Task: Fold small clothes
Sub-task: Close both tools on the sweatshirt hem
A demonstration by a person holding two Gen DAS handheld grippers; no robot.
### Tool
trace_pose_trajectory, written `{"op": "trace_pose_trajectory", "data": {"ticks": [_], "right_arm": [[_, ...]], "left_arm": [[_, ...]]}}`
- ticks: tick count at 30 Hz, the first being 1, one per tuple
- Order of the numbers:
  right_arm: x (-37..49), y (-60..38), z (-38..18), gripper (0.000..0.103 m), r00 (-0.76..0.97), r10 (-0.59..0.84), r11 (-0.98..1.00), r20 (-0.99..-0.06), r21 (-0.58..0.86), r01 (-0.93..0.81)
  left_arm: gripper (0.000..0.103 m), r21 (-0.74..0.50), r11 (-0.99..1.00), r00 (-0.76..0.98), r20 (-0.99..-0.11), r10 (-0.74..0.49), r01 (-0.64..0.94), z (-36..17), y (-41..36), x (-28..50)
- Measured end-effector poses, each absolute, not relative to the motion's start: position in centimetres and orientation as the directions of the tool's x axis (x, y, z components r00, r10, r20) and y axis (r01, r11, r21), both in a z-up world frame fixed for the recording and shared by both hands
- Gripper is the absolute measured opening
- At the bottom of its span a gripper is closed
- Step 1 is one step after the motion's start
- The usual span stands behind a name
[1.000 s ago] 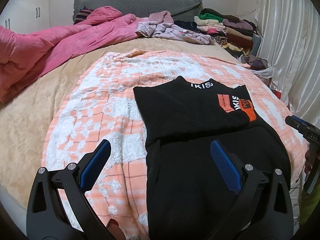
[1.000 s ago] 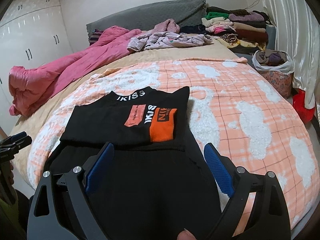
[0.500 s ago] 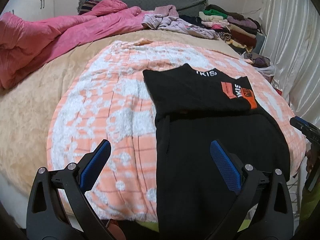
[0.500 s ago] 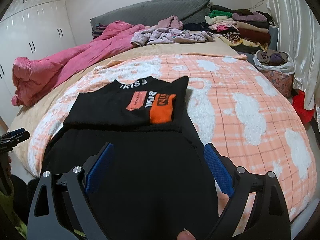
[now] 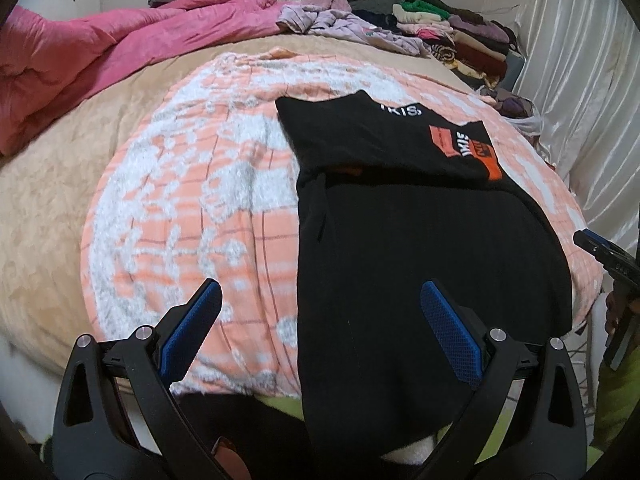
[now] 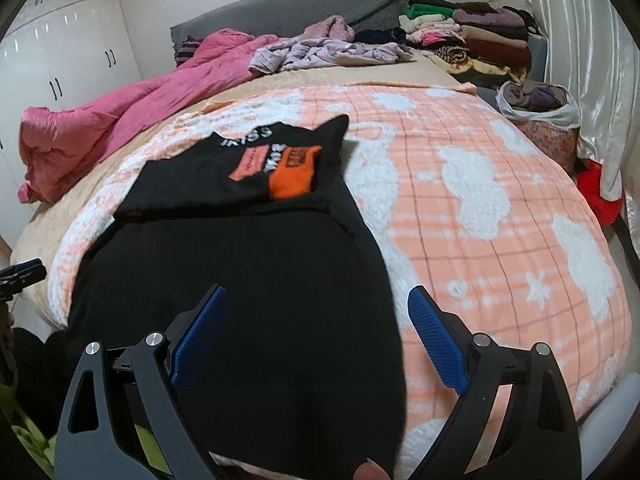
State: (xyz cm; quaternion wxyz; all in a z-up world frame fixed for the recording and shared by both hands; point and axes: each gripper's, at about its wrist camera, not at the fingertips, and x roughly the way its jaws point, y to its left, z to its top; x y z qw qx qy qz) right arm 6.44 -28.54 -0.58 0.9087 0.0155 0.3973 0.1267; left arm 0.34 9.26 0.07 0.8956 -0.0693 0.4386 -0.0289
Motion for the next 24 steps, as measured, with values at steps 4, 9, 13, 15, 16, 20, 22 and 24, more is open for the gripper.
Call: {"op": "trace_pose_trajectory", "data": {"ticks": [4,9,13,15,16,20,22,24], "right_arm": [[5.8,-29.4,-1.4,0.091,0.64,0.231,0.97,-0.733,0.124,-0.209],[5.1,-30.4,-2.3,0.091,0.62,0.224,0.972,-0.751,0.125,-0.2],[4.7,-30.8,-3.0,0.091,0.605,0.219,0.973,-0.766,0.121,-0.199],[4.4,-31.0,-3.3,0.091,0.594,0.218,0.973,-0.774,0.122,-0.198],[4.3,-31.0,-3.5,0.091,0.589,0.22,0.972,-0.778,0.125,-0.198],[3.6,-31.0,-4.2,0.091,0.568,0.221,0.971,-0.793,0.123,-0.206],[3.4,-31.1,-4.5,0.091,0.558,0.224,0.97,-0.799,0.126,-0.208],[3.0,-31.3,-4.9,0.091,0.544,0.231,0.968,-0.806,0.135,-0.211]], "left_arm": [[0.091,-0.15,0.989,0.597,-0.793,-0.12,-0.001,-0.4,8.8,-0.2],[0.087,-0.162,0.987,0.571,-0.809,-0.137,0.008,-1.1,8.6,-0.7],[0.084,-0.172,0.985,0.554,-0.82,-0.144,0.002,-1.7,8.5,-1.2],[0.083,-0.174,0.985,0.544,-0.826,-0.146,0.0,-2.1,8.5,-1.4],[0.083,-0.174,0.985,0.54,-0.829,-0.146,0.0,-2.2,8.4,-1.5],[0.083,-0.179,0.984,0.501,-0.851,-0.157,0.005,-3.5,7.8,-1.8],[0.082,-0.172,0.985,0.484,-0.861,-0.155,0.01,-4.1,7.4,-1.8],[0.08,-0.16,0.987,0.465,-0.873,-0.148,0.014,-4.7,7.1,-1.8]]}}
